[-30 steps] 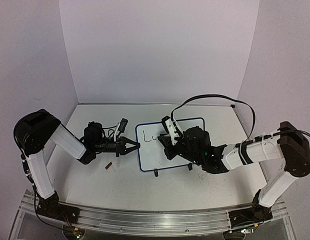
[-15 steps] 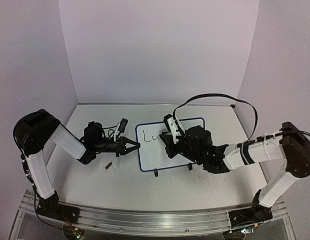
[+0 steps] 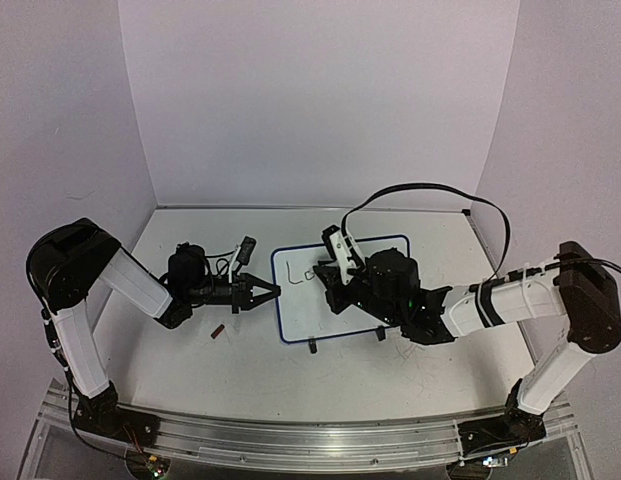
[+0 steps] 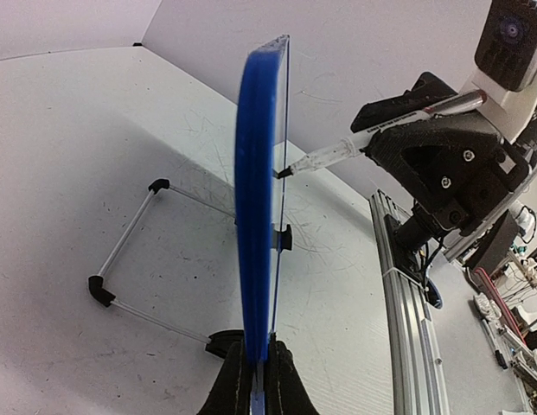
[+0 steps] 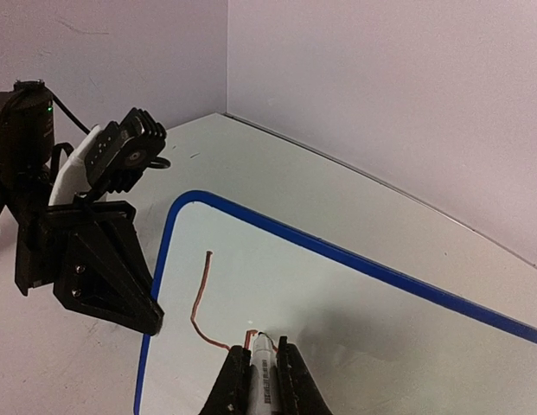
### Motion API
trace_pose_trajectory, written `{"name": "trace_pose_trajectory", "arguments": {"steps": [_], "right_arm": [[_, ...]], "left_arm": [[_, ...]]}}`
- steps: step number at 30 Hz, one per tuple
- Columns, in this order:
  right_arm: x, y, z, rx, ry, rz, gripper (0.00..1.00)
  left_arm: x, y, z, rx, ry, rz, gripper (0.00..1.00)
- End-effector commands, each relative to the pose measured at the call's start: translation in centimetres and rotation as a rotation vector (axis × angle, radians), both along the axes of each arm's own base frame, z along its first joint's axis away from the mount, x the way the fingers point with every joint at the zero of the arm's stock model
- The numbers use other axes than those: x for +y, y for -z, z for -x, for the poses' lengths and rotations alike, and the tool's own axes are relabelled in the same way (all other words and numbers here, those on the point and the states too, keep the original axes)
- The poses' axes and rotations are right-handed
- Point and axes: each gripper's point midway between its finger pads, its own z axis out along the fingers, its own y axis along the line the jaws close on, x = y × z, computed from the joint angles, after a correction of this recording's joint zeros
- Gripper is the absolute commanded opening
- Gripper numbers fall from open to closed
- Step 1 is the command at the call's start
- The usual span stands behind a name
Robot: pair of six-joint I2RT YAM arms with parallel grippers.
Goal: Write a sentence on the whiteboard
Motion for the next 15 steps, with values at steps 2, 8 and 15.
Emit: {"name": "trace_pose_trajectory", "arguments": {"steps": [2, 8, 15], "right_arm": [[0.8, -0.8, -0.8, -0.006, 0.004, -0.04, 0.0], [0.3, -1.1, -0.4, 0.002, 0.0, -0.049, 0.0], [-1.6, -5.2, 1.1, -0.043, -0.032, -0.126, 0.0]], "left_arm": [[0.1, -1.4, 0.4, -0.054, 0.013, 0.016, 0.0], [0.1, -1.4, 0.4, -0.054, 0.012, 0.015, 0.0], [0.2, -1.1, 0.5, -0.048, 0.009, 0.009, 0.0]]}}
